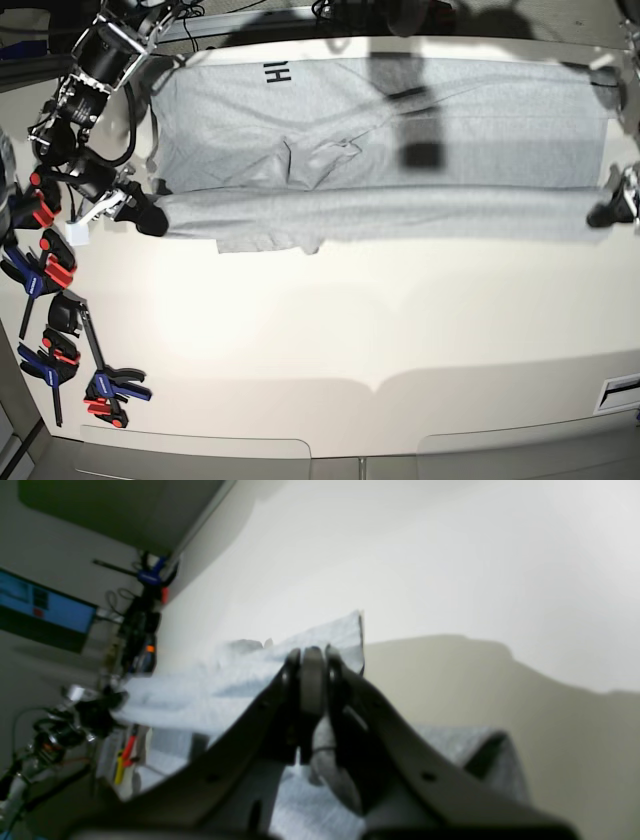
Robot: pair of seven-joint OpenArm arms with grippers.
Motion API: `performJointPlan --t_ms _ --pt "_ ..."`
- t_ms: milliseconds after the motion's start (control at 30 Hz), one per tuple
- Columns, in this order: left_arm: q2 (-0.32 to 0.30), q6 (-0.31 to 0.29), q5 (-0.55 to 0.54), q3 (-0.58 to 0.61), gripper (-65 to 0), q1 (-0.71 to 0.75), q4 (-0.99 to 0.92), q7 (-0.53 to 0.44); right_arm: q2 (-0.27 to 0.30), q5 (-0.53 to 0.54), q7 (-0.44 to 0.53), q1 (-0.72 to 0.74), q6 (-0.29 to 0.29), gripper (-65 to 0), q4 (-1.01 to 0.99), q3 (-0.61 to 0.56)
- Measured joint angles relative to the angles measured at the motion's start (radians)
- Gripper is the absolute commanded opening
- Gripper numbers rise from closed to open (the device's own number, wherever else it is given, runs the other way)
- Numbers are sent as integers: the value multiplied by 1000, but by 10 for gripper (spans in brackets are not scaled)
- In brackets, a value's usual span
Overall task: Fold the T-shirt properly
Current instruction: 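Lift the pinched edge and fold it over onto the printed edge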
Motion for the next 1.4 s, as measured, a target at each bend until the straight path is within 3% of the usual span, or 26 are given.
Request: performJointPlan --t_ms 333,600,1067,1400 --pt "-22 0 -6 1 -650 190 52 -4 0 11 -37 -53 0 -650 4 0" --pt "-21 0 -13 1 -650 302 172 -5 -4 17 -59 -54 0 -650 6 70" --pt "-17 0 -13 1 -650 303 177 -42 -5 86 -70 -137 0 -650 50 79" --pt "-17 0 -13 1 -650 303 177 -42 -20 -91 -28 -178 0 -650 50 79"
